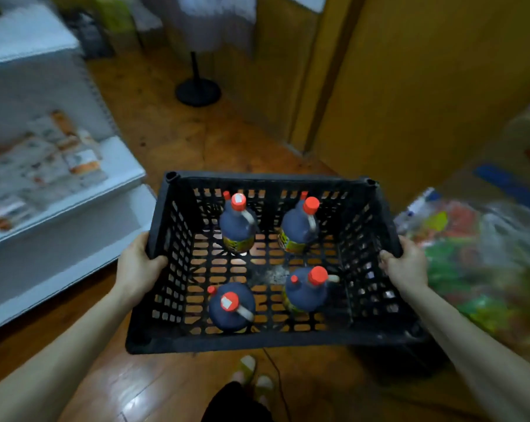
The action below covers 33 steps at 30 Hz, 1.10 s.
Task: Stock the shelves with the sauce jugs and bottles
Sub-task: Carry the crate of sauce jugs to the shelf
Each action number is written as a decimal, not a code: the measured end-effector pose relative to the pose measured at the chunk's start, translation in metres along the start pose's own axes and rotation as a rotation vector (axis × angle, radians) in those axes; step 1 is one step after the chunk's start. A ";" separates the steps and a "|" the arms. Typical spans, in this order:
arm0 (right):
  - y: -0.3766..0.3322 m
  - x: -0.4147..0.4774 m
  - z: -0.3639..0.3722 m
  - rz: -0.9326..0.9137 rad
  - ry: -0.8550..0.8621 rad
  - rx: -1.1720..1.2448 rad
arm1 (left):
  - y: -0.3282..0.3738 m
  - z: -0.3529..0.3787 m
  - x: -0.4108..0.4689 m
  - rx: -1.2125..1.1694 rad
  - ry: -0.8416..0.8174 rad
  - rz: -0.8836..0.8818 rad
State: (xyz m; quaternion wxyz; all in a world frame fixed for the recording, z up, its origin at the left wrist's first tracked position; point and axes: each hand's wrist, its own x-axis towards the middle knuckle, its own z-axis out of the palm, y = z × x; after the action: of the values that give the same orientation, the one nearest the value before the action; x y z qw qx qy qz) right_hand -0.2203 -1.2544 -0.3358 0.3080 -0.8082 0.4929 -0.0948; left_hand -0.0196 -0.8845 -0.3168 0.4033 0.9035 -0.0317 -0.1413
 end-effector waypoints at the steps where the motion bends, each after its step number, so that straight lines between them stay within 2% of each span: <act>1: -0.014 0.004 0.004 -0.050 -0.036 -0.023 | -0.009 -0.010 -0.007 -0.027 0.032 -0.032; 7: -0.104 -0.006 0.056 -0.226 -0.243 -0.062 | -0.070 -0.073 -0.059 -0.122 0.233 -0.227; 13: -0.204 -0.063 0.144 -0.462 -0.379 -0.152 | -0.154 -0.143 -0.115 -0.183 0.446 -0.454; 25: -0.377 -0.292 0.320 -0.841 -0.700 -0.207 | -0.314 -0.303 -0.239 -0.231 0.797 -0.783; 33: -0.471 -0.453 0.439 -1.111 -0.950 -0.275 | -0.401 -0.356 -0.317 -0.297 1.019 -1.037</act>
State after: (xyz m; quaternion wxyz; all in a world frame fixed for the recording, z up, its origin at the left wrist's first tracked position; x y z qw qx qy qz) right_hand 0.1034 -0.5365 -0.3375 0.2906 -0.9236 -0.1675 0.1858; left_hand -0.2461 -0.3039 -0.3140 0.3676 0.6921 0.6094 0.1204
